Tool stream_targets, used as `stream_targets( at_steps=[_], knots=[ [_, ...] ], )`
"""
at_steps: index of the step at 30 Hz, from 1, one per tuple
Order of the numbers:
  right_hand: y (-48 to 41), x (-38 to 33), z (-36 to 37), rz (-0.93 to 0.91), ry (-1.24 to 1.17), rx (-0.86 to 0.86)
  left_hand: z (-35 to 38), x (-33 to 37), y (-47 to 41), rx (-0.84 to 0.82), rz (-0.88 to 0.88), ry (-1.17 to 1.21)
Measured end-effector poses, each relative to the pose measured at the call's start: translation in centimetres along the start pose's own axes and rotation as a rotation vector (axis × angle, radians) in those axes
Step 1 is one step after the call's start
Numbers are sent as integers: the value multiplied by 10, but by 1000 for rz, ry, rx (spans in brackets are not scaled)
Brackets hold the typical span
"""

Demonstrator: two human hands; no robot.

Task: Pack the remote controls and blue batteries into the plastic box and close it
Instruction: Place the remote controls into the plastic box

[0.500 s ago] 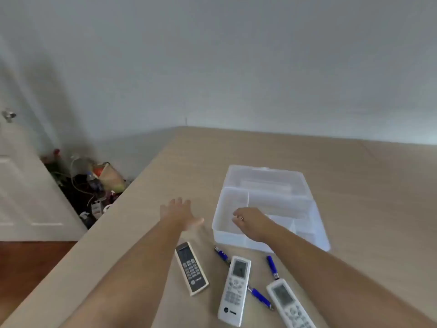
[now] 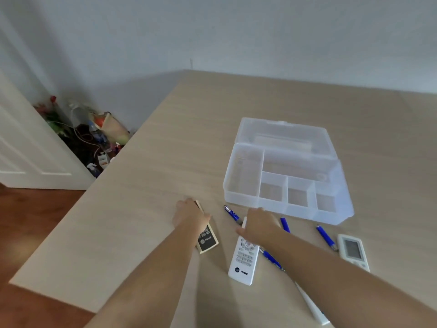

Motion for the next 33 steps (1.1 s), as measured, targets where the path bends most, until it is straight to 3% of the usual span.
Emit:
stream_targets(
  at_steps=[9,11,14,22,29,33],
  knots=[
    [-9,2,16,187,-253,42,0,3,-8,-65,-63,160],
    [-1,14,-5,160,-275,102,-19,22,8,-29,26,168],
    [-5,14,-19,138,-320,73,-26,34,1,-55,25,184],
    [10,18,-79,4,-508,82,-76,84,11,82,212,196],
    [5,83,-133,146,-736,356,-88,146,43,158,482,229],
    [-13,117,-149,215,-787,481,-63,176,37,171,571,81]
  ],
)
Point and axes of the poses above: each hand's wrist, its own y-axis away from the middle knuckle, its own z-axis out of the palm, x = y × z, the point moved 5 cm from there along -y, towards the middle knuckle, and after that the axes turned 12 degrees about -z, right-handed, at the moved point
